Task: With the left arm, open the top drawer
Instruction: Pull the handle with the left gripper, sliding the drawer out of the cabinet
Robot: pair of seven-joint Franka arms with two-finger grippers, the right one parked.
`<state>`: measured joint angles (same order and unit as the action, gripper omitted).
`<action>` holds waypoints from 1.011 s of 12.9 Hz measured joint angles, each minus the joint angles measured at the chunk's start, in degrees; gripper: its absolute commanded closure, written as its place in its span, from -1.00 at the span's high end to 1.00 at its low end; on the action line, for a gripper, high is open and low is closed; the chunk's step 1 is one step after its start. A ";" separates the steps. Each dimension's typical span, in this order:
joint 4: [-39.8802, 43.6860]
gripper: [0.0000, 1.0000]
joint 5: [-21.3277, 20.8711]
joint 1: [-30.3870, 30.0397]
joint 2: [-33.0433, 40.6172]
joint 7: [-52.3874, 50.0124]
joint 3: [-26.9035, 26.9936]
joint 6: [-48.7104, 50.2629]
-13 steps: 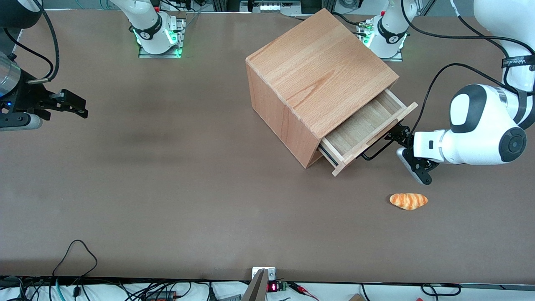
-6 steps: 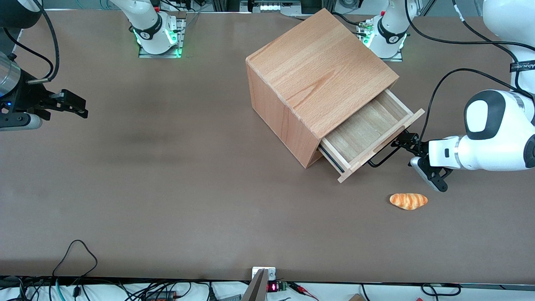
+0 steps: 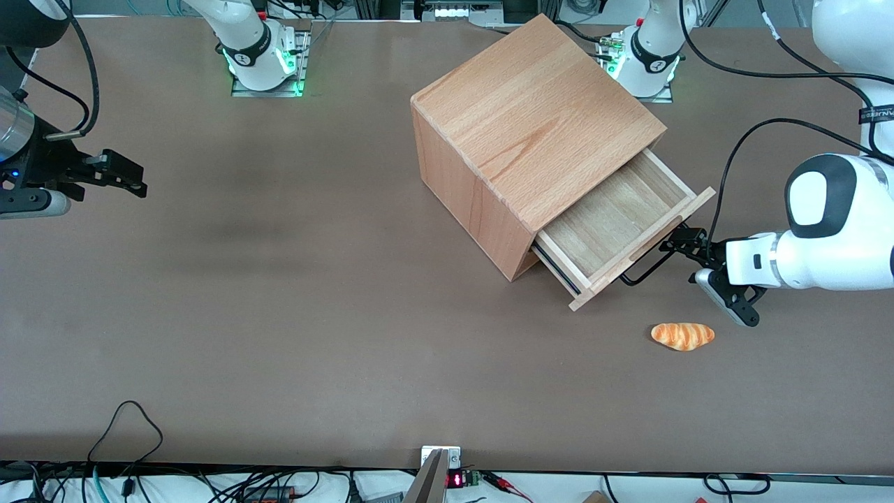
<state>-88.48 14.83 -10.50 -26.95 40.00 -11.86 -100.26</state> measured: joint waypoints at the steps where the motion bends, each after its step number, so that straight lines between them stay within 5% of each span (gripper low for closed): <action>1: 0.04 1.00 0.00 -0.01 -0.06 -0.22 0.08 0.00; 13: 4.16 1.00 0.00 -0.06 -2.52 -1.39 2.95 0.01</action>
<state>-84.32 14.83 -10.56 -29.47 38.61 -8.91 -100.25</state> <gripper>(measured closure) 0.000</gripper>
